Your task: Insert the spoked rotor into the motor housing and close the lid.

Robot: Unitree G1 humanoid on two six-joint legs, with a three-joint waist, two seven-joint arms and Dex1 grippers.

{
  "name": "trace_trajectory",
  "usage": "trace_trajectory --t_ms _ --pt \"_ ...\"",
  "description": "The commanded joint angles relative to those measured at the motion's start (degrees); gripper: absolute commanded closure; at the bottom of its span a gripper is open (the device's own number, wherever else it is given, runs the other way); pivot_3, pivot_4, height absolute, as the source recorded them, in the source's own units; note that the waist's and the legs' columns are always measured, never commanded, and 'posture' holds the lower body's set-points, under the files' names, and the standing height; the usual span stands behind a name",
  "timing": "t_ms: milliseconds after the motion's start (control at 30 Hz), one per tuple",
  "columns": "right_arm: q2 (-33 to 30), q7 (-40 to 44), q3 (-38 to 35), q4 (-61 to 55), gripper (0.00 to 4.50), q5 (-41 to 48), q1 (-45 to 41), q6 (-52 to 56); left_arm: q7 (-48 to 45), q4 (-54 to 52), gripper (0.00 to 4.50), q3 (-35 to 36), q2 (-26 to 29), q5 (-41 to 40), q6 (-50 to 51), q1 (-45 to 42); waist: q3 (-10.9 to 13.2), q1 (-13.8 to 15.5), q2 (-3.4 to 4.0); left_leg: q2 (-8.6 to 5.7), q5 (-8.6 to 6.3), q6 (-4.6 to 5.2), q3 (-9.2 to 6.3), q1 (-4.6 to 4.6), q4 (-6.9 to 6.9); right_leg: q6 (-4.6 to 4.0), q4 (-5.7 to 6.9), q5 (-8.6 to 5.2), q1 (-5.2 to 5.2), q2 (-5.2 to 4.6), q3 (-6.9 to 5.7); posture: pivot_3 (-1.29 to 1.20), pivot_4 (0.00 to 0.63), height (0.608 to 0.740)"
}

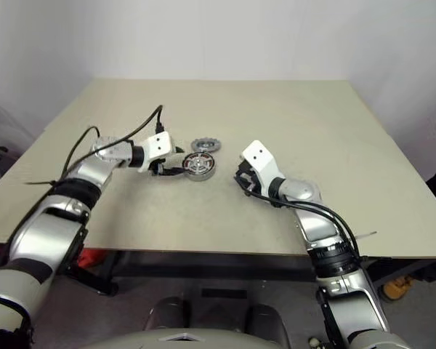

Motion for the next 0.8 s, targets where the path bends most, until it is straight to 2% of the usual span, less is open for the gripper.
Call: trace_trajectory --t_ms 33,233,400,800 --pt "0.2 -2.5 -1.7 -3.6 3.0 0.8 0.9 0.4 -1.9 4.8 0.52 -1.7 1.9 3.9 -6.5 -5.8 0.0 0.0 0.0 -0.01 0.01 -0.01 0.0 0.02 0.0 0.0 0.01 0.0 0.0 -0.01 0.01 0.0 0.0 0.74" --pt "1.5 -5.8 -2.1 -5.6 3.0 1.1 2.9 0.7 -3.4 12.0 0.52 -4.8 2.1 9.6 -14.0 -12.3 0.0 0.4 -0.04 -0.01 0.02 -0.03 -0.01 0.04 0.0 0.01 0.01 0.0 0.03 -0.02 0.01 0.0 0.0 0.74" --pt "2.0 -7.9 -2.6 -8.0 3.0 1.2 5.2 1.1 -0.4 15.2 0.52 -7.9 -1.1 14.6 -17.7 -15.1 0.0 1.3 -0.06 -0.02 0.03 -0.05 -0.01 0.03 0.0 0.0 0.02 0.0 0.03 -0.03 0.01 0.0 0.0 0.74" --pt "2.5 -11.5 -2.7 -14.5 3.0 1.5 10.2 3.5 3.8 18.3 0.52 -10.1 -4.8 20.3 -18.6 -16.1 0.1 2.6 -0.11 0.0 0.06 -0.09 -0.02 0.07 0.0 0.01 0.06 0.0 0.04 -0.03 0.0 0.0 0.0 0.74"
